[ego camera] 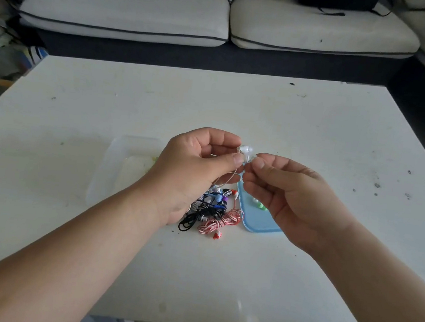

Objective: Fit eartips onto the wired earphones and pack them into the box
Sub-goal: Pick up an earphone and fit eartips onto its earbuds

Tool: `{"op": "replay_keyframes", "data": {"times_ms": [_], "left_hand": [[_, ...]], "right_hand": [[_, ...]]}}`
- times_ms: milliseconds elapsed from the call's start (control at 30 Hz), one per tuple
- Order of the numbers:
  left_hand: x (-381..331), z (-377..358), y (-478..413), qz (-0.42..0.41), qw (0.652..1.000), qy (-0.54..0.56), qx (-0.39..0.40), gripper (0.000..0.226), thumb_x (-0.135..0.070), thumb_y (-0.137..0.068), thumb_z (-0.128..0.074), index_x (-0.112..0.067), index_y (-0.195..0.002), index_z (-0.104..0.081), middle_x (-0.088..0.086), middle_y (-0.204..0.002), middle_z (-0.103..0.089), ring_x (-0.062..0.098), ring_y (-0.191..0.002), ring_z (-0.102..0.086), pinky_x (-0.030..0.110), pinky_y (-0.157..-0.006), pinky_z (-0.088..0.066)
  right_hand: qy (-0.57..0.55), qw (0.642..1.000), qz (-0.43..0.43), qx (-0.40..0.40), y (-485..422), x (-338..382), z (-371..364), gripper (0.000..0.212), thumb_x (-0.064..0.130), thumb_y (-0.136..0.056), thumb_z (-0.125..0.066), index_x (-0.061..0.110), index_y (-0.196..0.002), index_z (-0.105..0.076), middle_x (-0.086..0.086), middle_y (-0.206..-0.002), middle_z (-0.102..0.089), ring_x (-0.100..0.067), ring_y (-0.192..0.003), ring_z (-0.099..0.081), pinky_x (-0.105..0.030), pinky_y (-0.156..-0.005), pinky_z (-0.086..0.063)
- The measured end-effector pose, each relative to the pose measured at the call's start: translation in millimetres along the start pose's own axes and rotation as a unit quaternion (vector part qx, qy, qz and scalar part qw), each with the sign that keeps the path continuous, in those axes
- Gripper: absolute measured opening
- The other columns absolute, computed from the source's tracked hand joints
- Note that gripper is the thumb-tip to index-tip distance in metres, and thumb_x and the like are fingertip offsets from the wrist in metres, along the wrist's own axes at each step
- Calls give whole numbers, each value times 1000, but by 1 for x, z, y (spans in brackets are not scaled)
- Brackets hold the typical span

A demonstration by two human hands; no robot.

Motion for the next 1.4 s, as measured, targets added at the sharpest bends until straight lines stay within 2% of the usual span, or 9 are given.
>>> {"op": "replay_keyframes", "data": {"times_ms": [100, 267, 400, 600, 867, 1100, 1233, 1333, 1400], "left_hand": [[0, 0, 0, -14, 1000, 2, -9, 20, 1, -88, -76, -10, -105, -73, 11, -96, -78, 22, -84, -77, 37, -85, -63], [-1, -2, 2, -33, 999, -6, -27, 19, 0, -89, -77, -10, -104, -72, 6, -90, -77, 19, -80, -77, 29, -77, -61], [1, -3, 1, -43, 998, -5, -45, 17, -1, -89, -78, -8, -104, -72, 13, -95, -78, 24, -82, -77, 32, -80, -62], [2, -4, 0, -60, 995, -22, -72, 15, -2, -89, -78, -12, -100, -74, 13, -94, -78, 21, -82, -77, 28, -77, -60], [2, -3, -3, -57, 996, -23, -67, 18, 1, -91, -74, -12, -102, -73, 13, -96, -78, 18, -80, -75, 25, -75, -59], [0, 0, -2, -44, 997, -25, -59, 22, 1, -91, -74, -11, -109, -72, 6, -90, -78, 20, -78, -76, 27, -75, -60], [-1, 2, -2, -46, 996, -27, -68, 19, -3, -91, -75, -12, -108, -73, 10, -94, -78, 20, -79, -76, 29, -77, -61], [-4, 8, -1, -43, 996, -39, -74, 21, -4, -89, -78, -13, -108, -73, 8, -92, -78, 22, -78, -76, 37, -82, -63], [-9, 14, 0, -40, 995, -40, -77, 23, -2, -89, -77, -13, -108, -72, 5, -89, -77, 23, -79, -77, 36, -81, -63]], "right_hand": [[1, 1000, 5, 8, 0, -1, -1, 16, 8, -72, -74, 1, -86, -75, -14, -81, -72, -19, -73, -72, -25, -72, -62], [3, 999, 33, -7, 2, 1, -3, 11, 6, -70, -75, 2, -81, -77, -15, -80, -73, -21, -72, -73, -26, -69, -62], [2, 998, 53, -18, 3, -1, -6, 22, 7, -70, -75, -3, -90, -72, -17, -81, -73, -22, -73, -73, -25, -68, -61], [5, 997, 72, -30, 1, -4, -9, 8, -1, -90, -68, -7, -94, -71, -16, -81, -73, -20, -73, -71, -23, -69, -59], [25, 997, 69, -37, 1, -3, -7, 14, 2, -90, -69, -6, -101, -72, -19, -91, -73, -21, -75, -69, -26, -67, -58], [11, 996, 64, -55, 2, -2, -6, 8, 2, -95, -64, -1, -96, -72, -17, -86, -73, -23, -73, -70, -29, -67, -60], [33, 997, 64, -35, 2, -4, -9, 11, 0, -93, -65, -4, -100, -73, -18, -87, -74, -24, -74, -69, -31, -71, -61], [50, 996, 58, -36, 0, -4, -13, 14, 0, -94, -64, -1, -103, -74, -16, -87, -73, -24, -73, -68, -35, -71, -59], [86, 993, 59, -47, -3, -8, -15, 17, -5, -92, -65, 2, -105, -73, -13, -86, -74, -23, -73, -68, -38, -72, -59]]}}
Point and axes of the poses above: each hand's wrist, its own y-axis away from the middle knuckle, its own z-axis out of the back of the hand, x = y × z, the point moved 3 cm from there along -y, towards the middle knuckle
